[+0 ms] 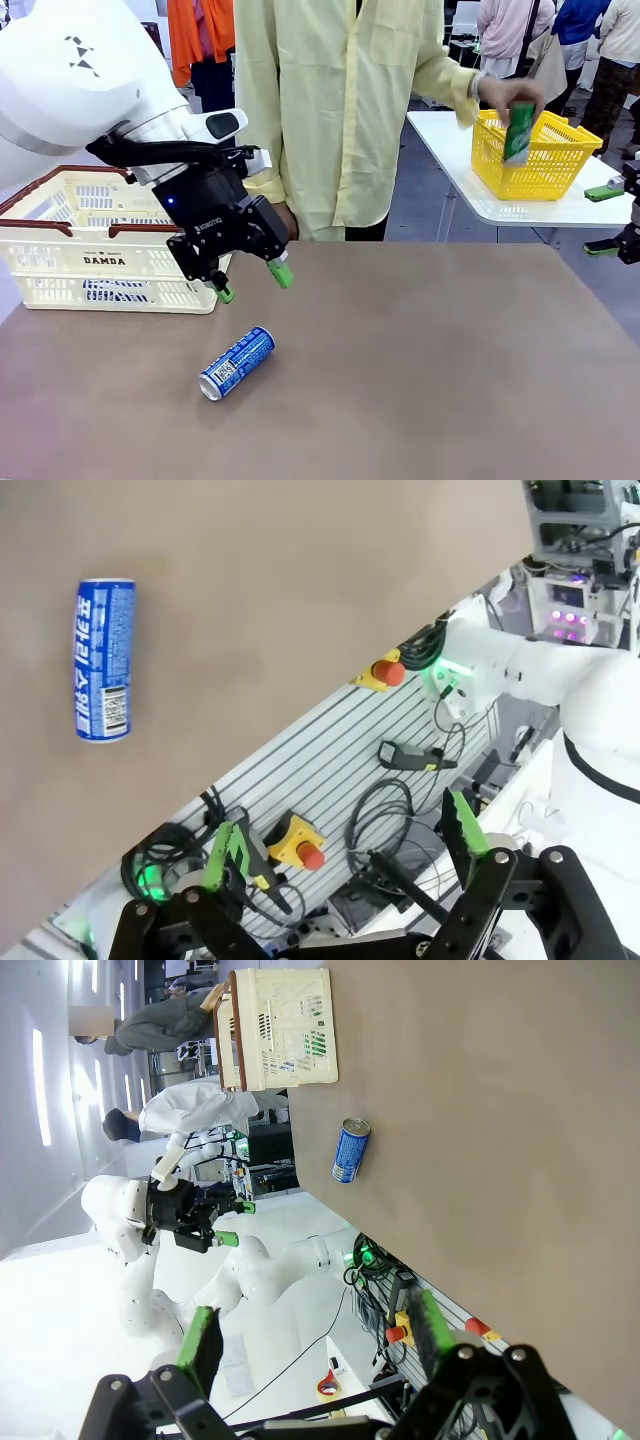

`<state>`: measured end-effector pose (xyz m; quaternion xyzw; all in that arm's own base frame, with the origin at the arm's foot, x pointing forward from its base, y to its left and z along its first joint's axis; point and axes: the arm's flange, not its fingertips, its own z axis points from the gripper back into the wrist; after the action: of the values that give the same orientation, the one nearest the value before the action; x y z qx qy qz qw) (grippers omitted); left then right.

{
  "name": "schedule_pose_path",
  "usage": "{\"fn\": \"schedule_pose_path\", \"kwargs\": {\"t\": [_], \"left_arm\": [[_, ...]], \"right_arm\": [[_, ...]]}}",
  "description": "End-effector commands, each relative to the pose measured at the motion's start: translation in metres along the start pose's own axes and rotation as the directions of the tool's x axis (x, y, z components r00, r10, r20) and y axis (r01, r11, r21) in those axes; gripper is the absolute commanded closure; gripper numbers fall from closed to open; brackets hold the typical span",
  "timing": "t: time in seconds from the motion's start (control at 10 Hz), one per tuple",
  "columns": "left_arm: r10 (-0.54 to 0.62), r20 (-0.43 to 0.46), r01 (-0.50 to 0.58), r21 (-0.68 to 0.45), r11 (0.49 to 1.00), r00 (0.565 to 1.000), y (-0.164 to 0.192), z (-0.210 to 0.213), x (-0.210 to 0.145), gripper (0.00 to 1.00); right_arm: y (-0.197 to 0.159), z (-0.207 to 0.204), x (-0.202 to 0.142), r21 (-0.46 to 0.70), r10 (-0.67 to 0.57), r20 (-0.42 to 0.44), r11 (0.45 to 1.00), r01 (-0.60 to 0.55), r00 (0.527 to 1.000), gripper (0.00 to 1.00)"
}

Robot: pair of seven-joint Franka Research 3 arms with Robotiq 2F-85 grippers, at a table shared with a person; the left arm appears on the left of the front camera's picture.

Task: Place the drinks into the Shopping basket.
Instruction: Pick up one drink and place it into the Shopping basket.

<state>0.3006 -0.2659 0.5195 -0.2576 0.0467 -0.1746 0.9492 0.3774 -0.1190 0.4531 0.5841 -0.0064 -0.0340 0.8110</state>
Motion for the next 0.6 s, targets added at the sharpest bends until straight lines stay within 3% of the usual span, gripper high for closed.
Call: {"fn": "schedule_pose_path", "kwargs": {"t": [0.0, 0.1, 0.2, 0.3, 0.4, 0.5], "left_arm": [[0.017, 0.012, -0.017, 0.017, 1.0, 1.0, -0.001, -0.001, -0.002, 0.0], [0.0, 0.0, 0.0, 0.0, 1.0, 1.0, 0.0, 0.0, 0.0, 0.0], [0.009, -0.022, -0.006, 0.161, 0.987, 1.0, 0.014, -0.019, 0.008, 0.0], [-0.05, 0.024, 0.04, 0.307, 0.951, 0.998, 0.029, -0.031, 0.006, 0.0], [-0.155, 0.005, 0.144, 0.339, 0.93, 0.988, 0.035, -0.037, 0.0, 0.0], [-0.196, 0.007, 0.18, 0.366, 0.913, 0.981, 0.042, -0.044, -0.004, 0.0]], "right_arm": [[0.002, 0.002, -0.001, -0.008, 0.008, -0.011, 1.0, -0.008, 1.0, 0.0], [0.002, 0.002, -0.001, -0.008, 0.008, -0.011, 1.0, -0.008, 1.0, 0.0], [0.002, 0.002, -0.001, -0.008, 0.008, -0.011, 1.0, -0.008, 1.0, 0.0], [0.002, 0.002, -0.001, -0.008, 0.008, -0.011, 1.0, -0.008, 1.0, 0.0], [0.002, 0.002, -0.001, -0.008, 0.008, -0.011, 1.0, -0.008, 1.0, 0.0], [0.002, 0.002, -0.001, -0.008, 0.008, -0.011, 1.0, -0.008, 1.0, 0.0]]}}
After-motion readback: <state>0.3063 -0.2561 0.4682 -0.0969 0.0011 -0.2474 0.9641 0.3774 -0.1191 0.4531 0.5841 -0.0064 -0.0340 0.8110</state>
